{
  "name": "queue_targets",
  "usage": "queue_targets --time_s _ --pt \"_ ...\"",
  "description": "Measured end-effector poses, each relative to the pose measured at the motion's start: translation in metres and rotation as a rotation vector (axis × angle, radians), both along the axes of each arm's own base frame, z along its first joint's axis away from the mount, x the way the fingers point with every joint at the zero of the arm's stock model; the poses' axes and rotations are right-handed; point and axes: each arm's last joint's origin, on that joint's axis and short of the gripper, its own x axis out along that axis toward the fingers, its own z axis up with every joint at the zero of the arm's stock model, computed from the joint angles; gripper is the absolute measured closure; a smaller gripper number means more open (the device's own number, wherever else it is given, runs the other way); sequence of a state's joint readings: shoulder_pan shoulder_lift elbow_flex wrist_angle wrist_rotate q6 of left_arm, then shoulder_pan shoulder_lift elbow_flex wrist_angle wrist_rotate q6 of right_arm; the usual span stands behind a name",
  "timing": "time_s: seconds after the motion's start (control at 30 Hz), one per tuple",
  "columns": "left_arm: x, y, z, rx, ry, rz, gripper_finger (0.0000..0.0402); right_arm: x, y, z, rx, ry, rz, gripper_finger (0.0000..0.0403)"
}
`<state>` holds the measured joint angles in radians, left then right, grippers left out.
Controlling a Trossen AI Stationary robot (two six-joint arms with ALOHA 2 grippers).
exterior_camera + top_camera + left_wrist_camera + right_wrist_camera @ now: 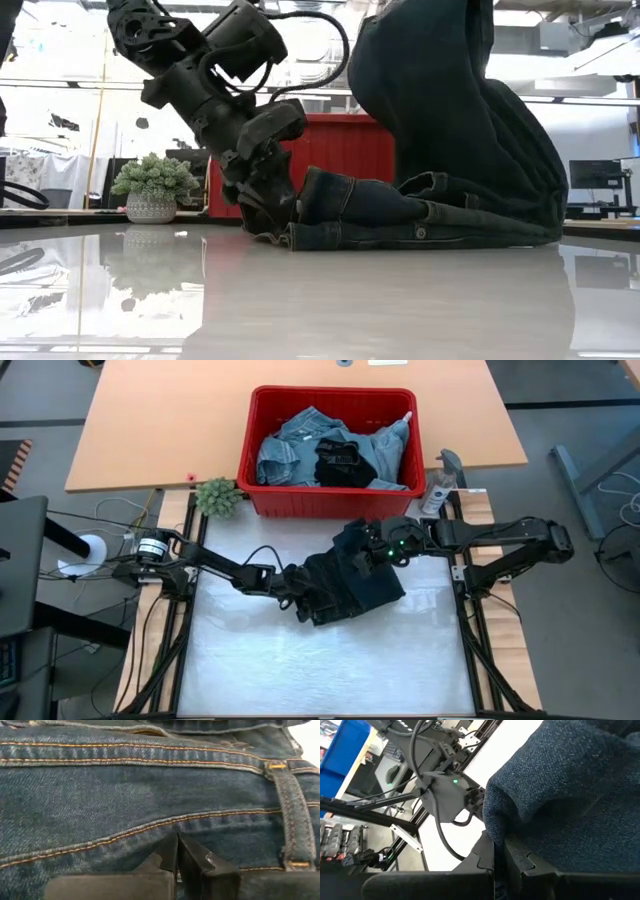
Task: Fold Laundry from Bin
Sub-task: Fold the black pants
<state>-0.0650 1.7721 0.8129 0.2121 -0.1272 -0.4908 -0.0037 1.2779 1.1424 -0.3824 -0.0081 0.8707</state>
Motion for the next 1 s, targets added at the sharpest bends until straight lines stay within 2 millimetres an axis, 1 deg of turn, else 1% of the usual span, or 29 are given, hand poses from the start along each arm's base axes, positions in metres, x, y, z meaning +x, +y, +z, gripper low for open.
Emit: queue_targets --time_s 0.07,0.17,0.33,0.43,0.53,0.73,0.83,1.0 --pt "0.002 0.0 0.003 0.0 -0.018 0.001 0.0401 0.002 0.001 -0.001 -0.004 0.002 0.009 0.0369" --pt "0.003 0.0 0.003 0.005 -0.022 0.006 0.0401 0.012 0.003 -0.009 0.0 0.013 0.027 0.0369" --pt "0.002 -0.001 0.002 -0.006 -0.004 -0.008 0.0401 0.036 0.005 -0.032 0.029 0.049 0.078 0.0369" --pt "0.001 -0.001 0.002 -0.005 -0.002 -0.008 0.0401 0.05 0.006 -0.043 0.045 0.033 0.113 0.0369" --pt "0.001 -0.001 0.002 -0.005 0.002 -0.008 0.0401 0.06 0.007 -0.053 0.052 0.041 0.127 0.0369" --pt "0.001 -0.002 0.002 -0.013 0.002 -0.01 0.0401 0.069 -0.001 -0.071 0.024 0.086 0.126 0.0369" --pt "0.001 -0.003 0.002 -0.031 0.001 -0.004 0.0401 0.072 -0.008 -0.075 0.023 0.096 0.108 0.0369" --pt "0.001 -0.008 0.002 -0.066 0.003 -0.028 0.0401 0.072 -0.021 -0.075 0.0 0.091 0.086 0.0366"
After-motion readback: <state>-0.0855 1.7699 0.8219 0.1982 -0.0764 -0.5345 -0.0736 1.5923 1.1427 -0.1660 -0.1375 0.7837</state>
